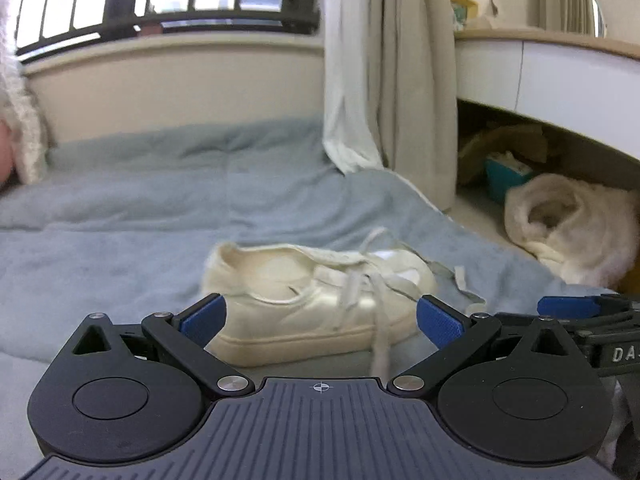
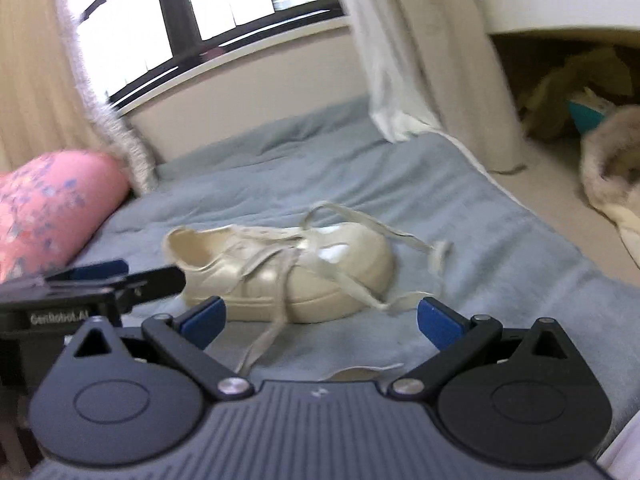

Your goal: Lace up shoes with both hands

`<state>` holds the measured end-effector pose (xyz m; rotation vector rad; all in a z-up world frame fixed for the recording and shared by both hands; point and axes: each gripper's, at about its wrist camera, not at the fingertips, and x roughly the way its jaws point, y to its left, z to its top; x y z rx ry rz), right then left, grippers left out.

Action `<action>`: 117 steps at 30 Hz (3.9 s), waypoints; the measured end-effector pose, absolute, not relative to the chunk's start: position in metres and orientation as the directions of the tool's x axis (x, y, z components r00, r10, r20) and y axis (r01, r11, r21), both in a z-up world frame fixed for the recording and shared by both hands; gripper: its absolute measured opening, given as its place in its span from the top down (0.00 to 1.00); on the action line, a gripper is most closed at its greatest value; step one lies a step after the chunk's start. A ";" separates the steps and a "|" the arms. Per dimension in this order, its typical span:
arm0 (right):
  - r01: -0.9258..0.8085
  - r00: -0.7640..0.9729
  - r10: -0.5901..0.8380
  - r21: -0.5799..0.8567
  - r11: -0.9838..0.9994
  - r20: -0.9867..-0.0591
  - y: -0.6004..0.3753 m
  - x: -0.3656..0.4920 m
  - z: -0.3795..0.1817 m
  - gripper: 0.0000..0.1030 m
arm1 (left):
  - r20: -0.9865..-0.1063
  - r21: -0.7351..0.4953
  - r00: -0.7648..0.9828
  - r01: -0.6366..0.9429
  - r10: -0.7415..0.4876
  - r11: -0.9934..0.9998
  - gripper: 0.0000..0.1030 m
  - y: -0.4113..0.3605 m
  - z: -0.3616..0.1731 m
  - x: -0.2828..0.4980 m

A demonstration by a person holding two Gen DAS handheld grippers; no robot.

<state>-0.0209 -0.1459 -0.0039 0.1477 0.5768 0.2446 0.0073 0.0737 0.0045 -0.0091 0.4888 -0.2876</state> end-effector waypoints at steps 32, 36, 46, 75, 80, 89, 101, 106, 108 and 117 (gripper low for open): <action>-0.165 0.846 0.242 0.199 0.966 -0.475 -0.141 -0.029 0.001 0.00 | -0.476 0.053 0.856 0.257 -0.202 0.965 0.00 0.055 0.013 -0.005; -0.170 0.851 0.231 0.167 0.971 -0.472 -0.137 -0.027 0.007 0.00 | -0.466 0.050 0.860 0.260 -0.207 0.964 0.00 0.057 0.013 -0.005; -0.261 0.903 0.248 0.012 0.965 -0.350 -0.138 -0.013 0.044 0.00 | -0.389 -0.056 0.878 0.278 -0.277 0.959 0.00 0.077 0.036 -0.005; -0.129 0.916 0.233 0.308 0.942 -0.328 -0.188 0.028 0.065 0.00 | -0.632 -0.001 0.701 0.425 -0.331 0.905 0.00 0.062 0.023 0.058; -0.081 0.918 0.187 0.296 0.952 -0.350 -0.181 0.030 0.014 0.00 | -0.596 -0.004 0.714 0.454 -0.367 0.891 0.00 0.071 0.019 0.060; -0.060 0.921 0.172 0.309 0.949 -0.349 -0.187 0.031 0.008 0.00 | -0.686 0.286 0.638 0.678 -0.349 0.677 0.00 0.046 -0.002 0.089; -0.040 0.785 0.296 0.433 0.901 -0.544 -0.185 0.059 -0.003 0.00 | -0.640 0.061 0.573 0.702 -0.511 0.710 0.07 0.074 0.019 0.088; 0.123 0.712 0.275 0.500 0.857 -0.647 -0.177 0.096 -0.027 0.00 | -0.505 0.052 0.750 0.521 -0.427 0.852 0.01 0.124 0.050 0.076; 0.156 0.703 0.255 0.494 0.855 -0.664 -0.172 0.107 -0.036 0.00 | -0.491 -0.053 0.790 0.394 -0.367 0.918 0.01 0.151 0.044 0.086; 0.166 0.672 0.347 0.590 0.790 -0.654 -0.174 0.133 -0.064 0.00 | -0.536 -0.268 0.539 0.622 -0.650 0.736 0.01 0.158 -0.022 0.130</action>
